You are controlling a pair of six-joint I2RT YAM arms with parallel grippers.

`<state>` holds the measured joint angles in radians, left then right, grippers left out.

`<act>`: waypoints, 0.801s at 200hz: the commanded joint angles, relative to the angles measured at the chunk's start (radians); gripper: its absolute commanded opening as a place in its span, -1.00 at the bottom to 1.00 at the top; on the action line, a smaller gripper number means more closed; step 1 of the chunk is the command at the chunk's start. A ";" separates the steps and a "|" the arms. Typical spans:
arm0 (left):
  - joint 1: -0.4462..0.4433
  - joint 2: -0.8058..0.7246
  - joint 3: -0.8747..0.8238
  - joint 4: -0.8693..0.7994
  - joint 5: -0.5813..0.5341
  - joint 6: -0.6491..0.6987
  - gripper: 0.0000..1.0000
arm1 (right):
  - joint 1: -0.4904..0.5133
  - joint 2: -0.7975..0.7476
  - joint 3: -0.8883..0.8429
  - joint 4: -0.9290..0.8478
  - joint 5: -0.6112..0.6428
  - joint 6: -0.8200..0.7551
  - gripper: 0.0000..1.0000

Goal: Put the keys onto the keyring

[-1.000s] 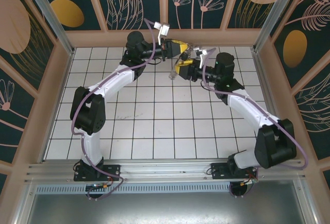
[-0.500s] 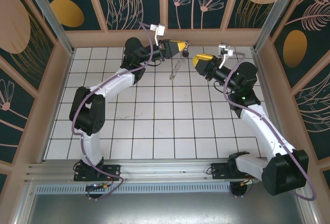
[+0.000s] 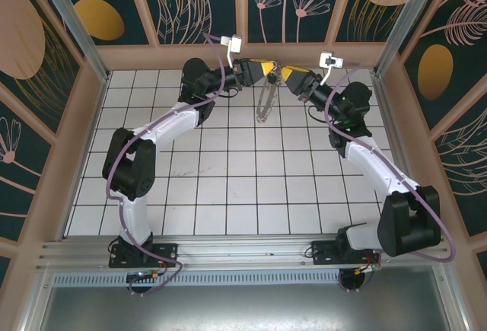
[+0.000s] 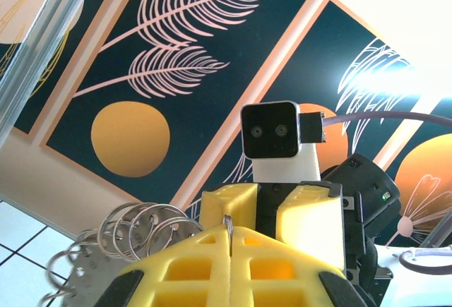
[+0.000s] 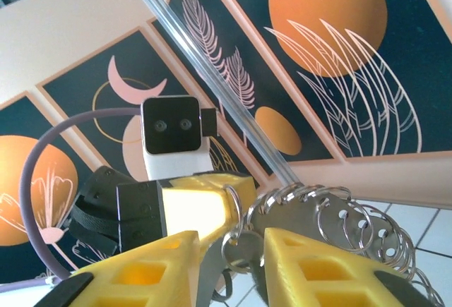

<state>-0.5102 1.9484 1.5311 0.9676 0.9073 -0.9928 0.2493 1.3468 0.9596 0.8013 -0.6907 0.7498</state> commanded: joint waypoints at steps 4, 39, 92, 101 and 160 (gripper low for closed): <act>-0.003 -0.037 0.009 0.078 0.001 -0.017 -1.00 | 0.005 0.019 0.047 0.134 -0.034 0.065 -0.45; -0.005 -0.034 0.012 0.083 0.007 -0.022 -1.00 | 0.021 0.043 0.068 0.141 -0.044 0.068 -0.49; -0.008 -0.034 0.017 0.088 0.014 -0.026 -1.00 | 0.026 0.063 0.064 0.142 -0.032 0.062 -0.37; -0.008 -0.034 0.017 0.090 0.013 -0.026 -1.00 | 0.026 0.066 0.064 0.142 -0.032 0.061 -0.36; -0.011 -0.035 0.018 0.091 0.016 -0.026 -1.00 | 0.027 0.086 0.064 0.155 -0.045 0.072 -0.49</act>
<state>-0.5137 1.9484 1.5311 0.9916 0.9115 -1.0050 0.2703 1.4231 0.9993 0.8932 -0.7090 0.8112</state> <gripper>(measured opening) 0.045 0.267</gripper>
